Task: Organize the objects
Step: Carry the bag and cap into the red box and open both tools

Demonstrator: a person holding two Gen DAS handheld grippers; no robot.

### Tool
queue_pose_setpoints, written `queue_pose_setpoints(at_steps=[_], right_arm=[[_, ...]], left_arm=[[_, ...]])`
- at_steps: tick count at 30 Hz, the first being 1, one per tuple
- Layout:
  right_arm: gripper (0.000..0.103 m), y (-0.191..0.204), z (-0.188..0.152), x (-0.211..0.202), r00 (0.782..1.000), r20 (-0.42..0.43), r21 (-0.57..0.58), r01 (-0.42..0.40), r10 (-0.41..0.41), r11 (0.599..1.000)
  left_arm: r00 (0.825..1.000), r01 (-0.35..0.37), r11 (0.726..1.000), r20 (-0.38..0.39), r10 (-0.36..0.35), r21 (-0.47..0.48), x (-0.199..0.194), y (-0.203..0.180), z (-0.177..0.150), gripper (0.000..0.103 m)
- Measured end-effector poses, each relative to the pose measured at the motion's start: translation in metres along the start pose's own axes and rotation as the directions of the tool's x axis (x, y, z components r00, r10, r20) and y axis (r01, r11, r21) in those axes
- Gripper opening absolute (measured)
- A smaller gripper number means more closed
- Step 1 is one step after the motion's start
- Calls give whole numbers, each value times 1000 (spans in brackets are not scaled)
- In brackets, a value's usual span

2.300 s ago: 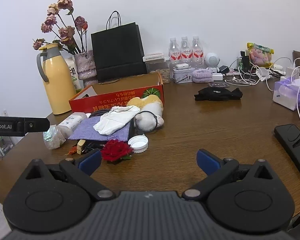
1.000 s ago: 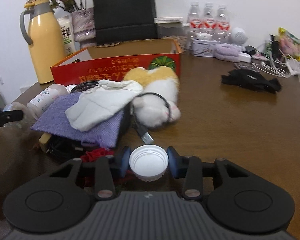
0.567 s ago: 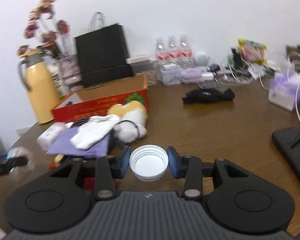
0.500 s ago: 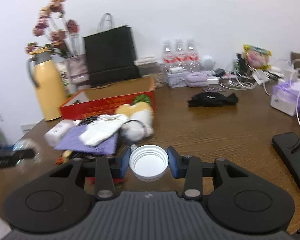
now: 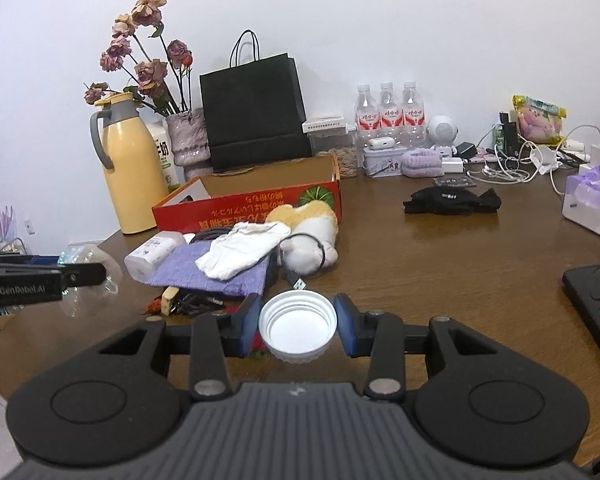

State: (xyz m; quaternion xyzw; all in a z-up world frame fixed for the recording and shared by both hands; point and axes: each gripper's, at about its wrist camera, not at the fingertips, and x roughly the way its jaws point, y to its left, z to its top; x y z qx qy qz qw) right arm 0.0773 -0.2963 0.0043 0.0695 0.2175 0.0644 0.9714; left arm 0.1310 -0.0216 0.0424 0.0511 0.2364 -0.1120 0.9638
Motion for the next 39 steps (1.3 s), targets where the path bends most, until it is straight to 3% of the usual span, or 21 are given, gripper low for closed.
queue_pose_setpoints(at_steps=[6, 9, 12, 14, 19, 22, 25, 26, 28, 29, 30, 32, 35, 39], right_arm=[[41, 8, 51, 13, 997, 56, -77, -54, 59, 996], [41, 10, 91, 29, 991, 84, -138, -94, 107, 986], [41, 5, 137, 66, 983, 60, -146, -165, 175, 975], [41, 0, 164, 106, 981, 9, -131, -189, 192, 973], [41, 2, 213, 224, 969, -141, -99, -216, 201, 971], [41, 5, 227, 310, 965, -231, -89, -146, 122, 985], [41, 2, 223, 392, 939, -343, -64, -67, 41, 996], [42, -5, 218, 417, 922, -384, -13, -51, 43, 999], [43, -14, 211, 448, 912, -408, 49, -15, 34, 999], [44, -14, 209, 459, 919, -394, 42, 9, 9, 999], [66, -12, 209, 464, 929, -371, 22, 24, -14, 999], [92, -6, 212, 468, 935, -343, -20, 92, -93, 996], [91, 2, 219, 443, 959, -279, -36, 44, -53, 998], [94, 10, 223, 395, 970, -242, -47, -18, 7, 999]], left_arm=[[997, 15, 1000, 74, -14, -5, 21, 31, 54, 38], [997, 32, 999, 70, -31, -23, 53, 46, 92, 38], [998, 37, 999, 44, -36, -36, 93, 60, 125, 38], [999, 51, 998, 8, -50, -41, 128, 69, 145, 38], [993, -6, 996, -116, -5, -88, 235, 75, 176, 38], [976, -41, 995, -215, 22, -86, 307, 77, 186, 39], [961, -106, 993, -260, 89, -53, 364, 80, 188, 41], [958, -123, 992, -263, 111, -28, 379, 80, 187, 47], [955, -121, 993, -275, 113, -9, 400, 81, 184, 57], [954, -115, 993, -282, 106, -16, 407, 81, 183, 63], [952, -115, 993, -287, 102, -30, 410, 83, 182, 65], [957, -107, 993, -276, 88, -53, 407, 85, 183, 68], [968, -72, 996, -244, 55, -59, 384, 85, 189, 75], [983, -57, 997, -177, 48, -44, 327, 79, 204, 78]])
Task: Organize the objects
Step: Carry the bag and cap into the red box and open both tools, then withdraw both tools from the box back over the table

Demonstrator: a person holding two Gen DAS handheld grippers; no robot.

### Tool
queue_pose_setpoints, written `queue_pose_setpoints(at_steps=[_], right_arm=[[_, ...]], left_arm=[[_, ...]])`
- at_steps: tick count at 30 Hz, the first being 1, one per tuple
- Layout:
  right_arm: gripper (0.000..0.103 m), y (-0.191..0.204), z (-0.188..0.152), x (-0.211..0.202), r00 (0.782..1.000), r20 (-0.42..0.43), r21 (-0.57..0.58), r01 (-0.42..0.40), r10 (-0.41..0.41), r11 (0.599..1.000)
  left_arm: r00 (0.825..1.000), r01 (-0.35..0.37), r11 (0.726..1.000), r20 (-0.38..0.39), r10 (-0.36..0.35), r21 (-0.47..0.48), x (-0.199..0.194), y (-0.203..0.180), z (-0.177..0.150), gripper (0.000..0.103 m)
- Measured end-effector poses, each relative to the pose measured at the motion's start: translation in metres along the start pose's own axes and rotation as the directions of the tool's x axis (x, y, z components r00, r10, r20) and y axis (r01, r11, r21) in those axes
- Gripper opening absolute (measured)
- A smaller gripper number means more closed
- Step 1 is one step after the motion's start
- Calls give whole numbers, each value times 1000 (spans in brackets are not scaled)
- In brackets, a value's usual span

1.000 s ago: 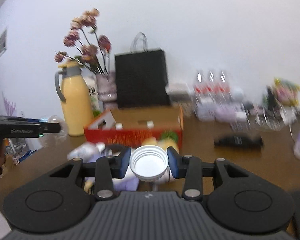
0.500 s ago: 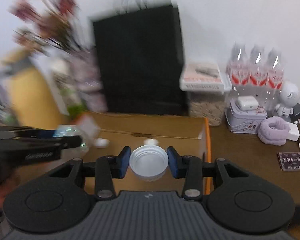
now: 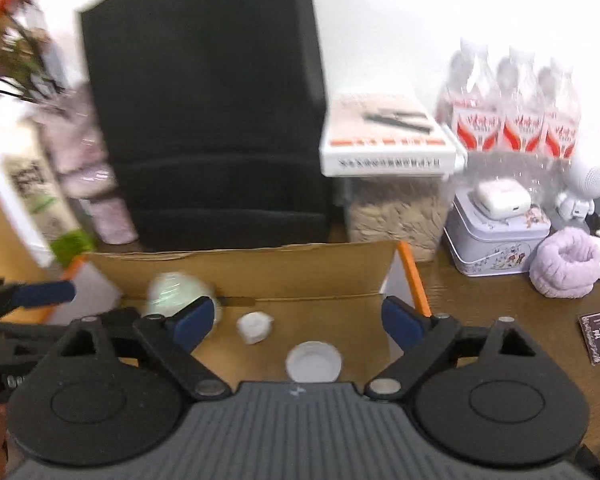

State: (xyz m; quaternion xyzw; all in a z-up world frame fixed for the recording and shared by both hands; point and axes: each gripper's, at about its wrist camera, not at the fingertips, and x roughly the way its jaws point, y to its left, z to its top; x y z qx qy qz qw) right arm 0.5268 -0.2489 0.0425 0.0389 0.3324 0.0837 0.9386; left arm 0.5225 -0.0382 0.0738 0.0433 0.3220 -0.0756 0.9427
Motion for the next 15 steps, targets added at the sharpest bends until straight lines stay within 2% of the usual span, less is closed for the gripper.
queue_pose_setpoints(at_steps=[2, 5, 9, 11, 15], right_arm=[[95, 8, -3, -30, 1000, 21, -39, -3, 4, 999], [103, 20, -12, -82, 997, 63, -97, -36, 42, 995], [103, 21, -32, -142, 990, 102, -93, -90, 99, 992], [103, 20, -43, -174, 984, 158, -98, -64, 79, 993], [103, 19, -68, -229, 963, 270, -164, 53, -7, 985]], left_arm=[[998, 25, 1000, 55, -25, -5, -41, -1, -2, 83], [986, 77, 997, 148, -80, 25, -103, -9, -12, 90], [971, 82, 993, 219, -99, 84, -166, -31, -32, 91], [963, 99, 990, 241, -120, 96, -192, -40, -46, 91], [941, 155, 982, 285, -181, 111, -248, -52, -79, 93]])
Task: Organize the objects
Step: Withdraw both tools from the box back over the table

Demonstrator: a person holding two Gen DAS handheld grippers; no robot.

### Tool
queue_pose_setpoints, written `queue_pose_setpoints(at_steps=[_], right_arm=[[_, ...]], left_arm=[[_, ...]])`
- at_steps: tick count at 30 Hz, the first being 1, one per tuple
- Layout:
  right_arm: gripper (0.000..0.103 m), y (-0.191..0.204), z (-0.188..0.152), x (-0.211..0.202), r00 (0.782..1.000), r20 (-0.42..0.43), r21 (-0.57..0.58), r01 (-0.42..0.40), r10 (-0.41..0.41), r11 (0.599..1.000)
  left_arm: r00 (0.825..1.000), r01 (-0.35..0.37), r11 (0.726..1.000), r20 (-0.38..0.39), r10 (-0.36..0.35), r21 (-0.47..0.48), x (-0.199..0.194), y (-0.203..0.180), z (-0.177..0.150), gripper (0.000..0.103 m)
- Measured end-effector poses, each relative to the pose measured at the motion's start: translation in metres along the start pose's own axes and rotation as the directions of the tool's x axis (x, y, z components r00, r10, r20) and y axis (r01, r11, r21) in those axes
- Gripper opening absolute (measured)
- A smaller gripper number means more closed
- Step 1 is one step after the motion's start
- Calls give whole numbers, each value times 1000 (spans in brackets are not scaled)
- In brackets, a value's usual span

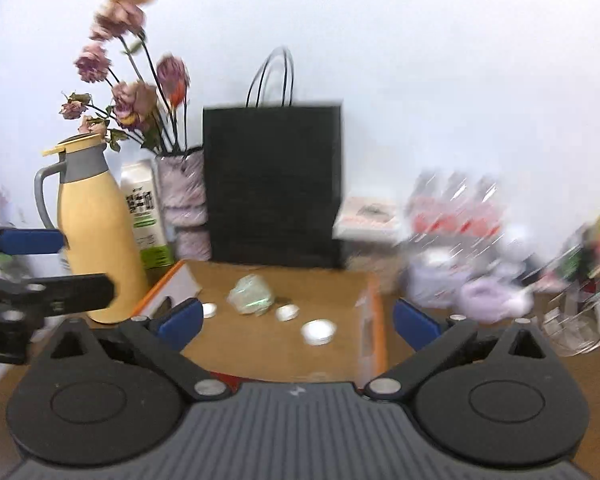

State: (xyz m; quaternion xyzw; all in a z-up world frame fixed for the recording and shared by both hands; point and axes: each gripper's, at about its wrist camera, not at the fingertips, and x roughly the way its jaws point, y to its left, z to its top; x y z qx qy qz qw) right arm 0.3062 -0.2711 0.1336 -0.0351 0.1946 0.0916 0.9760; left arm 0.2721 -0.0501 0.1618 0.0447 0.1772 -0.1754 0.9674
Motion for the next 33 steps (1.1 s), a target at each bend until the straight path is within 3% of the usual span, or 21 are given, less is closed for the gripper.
queue_pose_setpoints(at_steps=[5, 9, 12, 16, 18, 20, 23, 30, 33], right_arm=[[103, 0, -19, -71, 999, 38, -54, 19, -17, 998], [103, 8, -51, -116, 998, 43, -53, 47, -45, 997], [103, 14, -93, -137, 999, 44, 22, 13, -14, 1000], [103, 19, -153, -145, 1000, 8, 126, 11, -12, 992], [103, 22, -180, -143, 998, -29, 174, 57, -53, 983], [103, 28, -201, -140, 996, -64, 192, 81, -70, 978], [103, 42, -225, -137, 994, -107, 175, 33, -14, 984], [101, 77, -228, -115, 988, -147, 75, -32, 43, 997], [97, 86, -223, -98, 986, -162, 43, -42, 48, 998]], left_arm=[[997, 40, 999, 71, -39, -7, -68, -18, -27, 98], [993, 39, 999, 114, -41, 17, -109, -30, -70, 103], [998, -6, 999, 59, 3, 53, -121, -41, -106, 103], [998, -17, 1000, -65, 17, -7, -114, -40, -156, 103], [986, -89, 996, -145, 84, -26, -106, -36, -179, 103], [976, -132, 991, -175, 127, -21, -107, -33, -195, 102], [969, -153, 988, -199, 150, -1, -108, -27, -208, 102], [963, -179, 984, -212, 169, -28, -83, -4, -214, 102], [946, -243, 970, -228, 231, -24, -56, 10, -204, 98]])
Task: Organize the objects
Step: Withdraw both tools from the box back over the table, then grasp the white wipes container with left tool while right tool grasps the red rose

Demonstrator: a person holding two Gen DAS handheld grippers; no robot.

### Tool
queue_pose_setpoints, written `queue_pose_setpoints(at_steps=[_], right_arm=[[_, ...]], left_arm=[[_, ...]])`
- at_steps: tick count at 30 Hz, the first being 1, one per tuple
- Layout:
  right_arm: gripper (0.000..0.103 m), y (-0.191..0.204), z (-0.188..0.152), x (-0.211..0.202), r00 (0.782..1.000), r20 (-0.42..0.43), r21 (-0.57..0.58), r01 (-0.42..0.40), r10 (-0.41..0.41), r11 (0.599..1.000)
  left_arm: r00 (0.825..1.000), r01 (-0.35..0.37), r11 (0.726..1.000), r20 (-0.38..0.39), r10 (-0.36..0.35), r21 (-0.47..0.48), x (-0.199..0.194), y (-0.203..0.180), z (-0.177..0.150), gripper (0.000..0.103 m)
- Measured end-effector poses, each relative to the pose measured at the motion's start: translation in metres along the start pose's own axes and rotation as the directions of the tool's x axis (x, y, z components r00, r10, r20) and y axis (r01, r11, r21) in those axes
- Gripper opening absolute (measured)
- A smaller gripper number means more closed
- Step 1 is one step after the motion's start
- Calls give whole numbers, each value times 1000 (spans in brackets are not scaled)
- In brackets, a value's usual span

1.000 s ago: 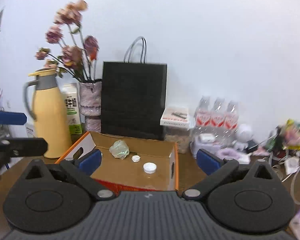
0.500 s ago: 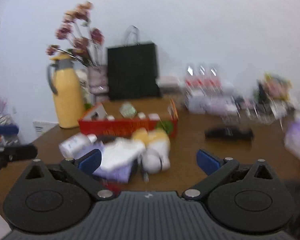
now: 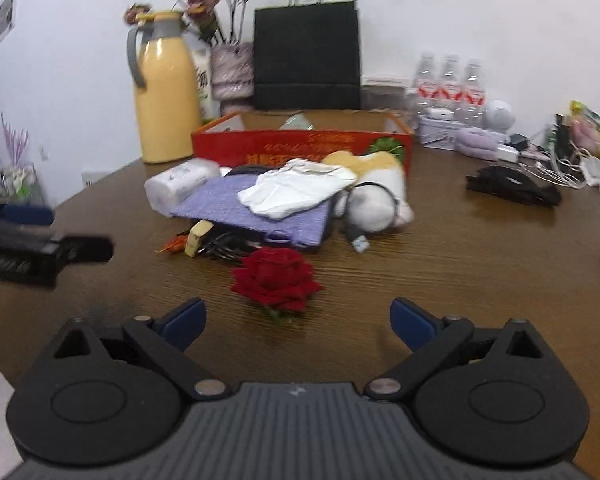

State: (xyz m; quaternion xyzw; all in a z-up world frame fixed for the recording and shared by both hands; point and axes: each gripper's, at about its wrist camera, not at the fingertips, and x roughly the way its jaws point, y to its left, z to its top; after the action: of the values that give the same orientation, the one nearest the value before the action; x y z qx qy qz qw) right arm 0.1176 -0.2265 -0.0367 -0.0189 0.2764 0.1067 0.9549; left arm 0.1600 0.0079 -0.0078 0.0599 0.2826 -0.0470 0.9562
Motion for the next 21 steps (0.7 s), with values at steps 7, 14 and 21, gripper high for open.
queue_pose_setpoints(at_steps=[7, 14, 21], right_arm=[[60, 4, 15, 44, 998, -64, 7, -11, 11, 1000], [48, -11, 19, 55, 998, -68, 50, 22, -19, 999], [44, -19, 21, 57, 998, -67, 83, 21, -15, 996]], left_arm=[[999, -10, 998, 54, 7, 56, 62, 10, 45, 99], [994, 51, 999, -94, -51, -11, 135, 30, 64, 88], [992, 90, 992, -84, -98, -90, 137, 41, 61, 65]])
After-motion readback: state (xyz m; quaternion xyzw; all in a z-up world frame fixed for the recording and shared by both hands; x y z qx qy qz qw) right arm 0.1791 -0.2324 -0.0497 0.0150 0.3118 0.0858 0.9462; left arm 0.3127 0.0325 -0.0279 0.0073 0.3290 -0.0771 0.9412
